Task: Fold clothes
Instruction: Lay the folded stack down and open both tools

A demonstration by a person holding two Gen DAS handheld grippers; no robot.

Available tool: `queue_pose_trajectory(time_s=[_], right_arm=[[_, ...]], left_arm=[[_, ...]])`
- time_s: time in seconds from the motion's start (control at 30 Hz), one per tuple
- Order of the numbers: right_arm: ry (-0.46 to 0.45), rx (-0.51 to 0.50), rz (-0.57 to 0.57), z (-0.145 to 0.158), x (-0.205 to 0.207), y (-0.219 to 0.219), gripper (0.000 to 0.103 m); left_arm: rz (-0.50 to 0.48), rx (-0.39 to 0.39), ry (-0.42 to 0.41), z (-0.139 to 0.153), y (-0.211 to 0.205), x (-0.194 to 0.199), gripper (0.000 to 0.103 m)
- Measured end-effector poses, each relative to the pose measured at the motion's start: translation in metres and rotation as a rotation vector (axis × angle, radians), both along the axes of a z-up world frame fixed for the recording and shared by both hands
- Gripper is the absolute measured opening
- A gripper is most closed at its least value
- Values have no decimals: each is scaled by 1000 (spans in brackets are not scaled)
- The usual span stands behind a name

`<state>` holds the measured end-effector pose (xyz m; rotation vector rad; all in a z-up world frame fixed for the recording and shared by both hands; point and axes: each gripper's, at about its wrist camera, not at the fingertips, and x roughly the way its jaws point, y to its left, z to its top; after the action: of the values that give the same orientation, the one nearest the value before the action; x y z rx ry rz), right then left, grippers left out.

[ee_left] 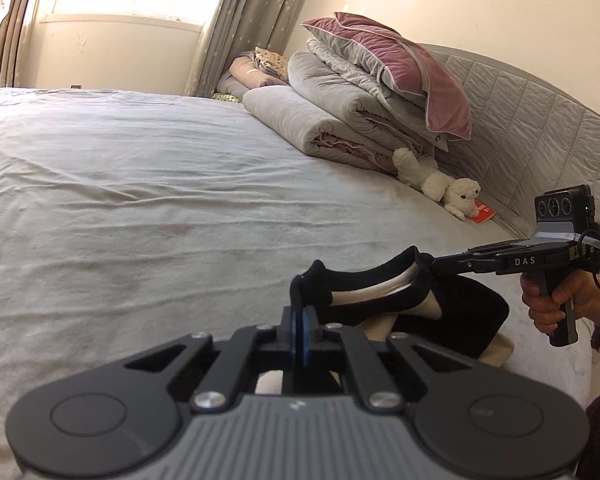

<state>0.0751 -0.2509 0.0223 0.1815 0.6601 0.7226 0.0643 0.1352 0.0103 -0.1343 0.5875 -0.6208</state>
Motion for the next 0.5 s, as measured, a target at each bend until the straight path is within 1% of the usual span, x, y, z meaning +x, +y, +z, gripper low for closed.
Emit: queue_pose_trajectory(time_s=[0.07,0.13,0.27,0.33,0.43,0.5], right_arm=[[-14,7,16,6,-8,-3,12],[-24,5,41,13,-19,-6,12],[-42,-24,110,24,-43,-10,12],[-40,-46,154,27,-55,-11,12],[-25,-90,215,28,-70,-11,12],[12,-130,271,26,-79,-9,12]], left_arm=[[-25,-4,-22,8,0,-9,3],[-65,10,-45,16,-1,-22,2],[-151,71,-50,23,-8,-46,2],[-204,100,-19,22,-11,-56,3],[-303,180,45,14,-22,-72,3],[-370,234,90,7,-30,-82,3]])
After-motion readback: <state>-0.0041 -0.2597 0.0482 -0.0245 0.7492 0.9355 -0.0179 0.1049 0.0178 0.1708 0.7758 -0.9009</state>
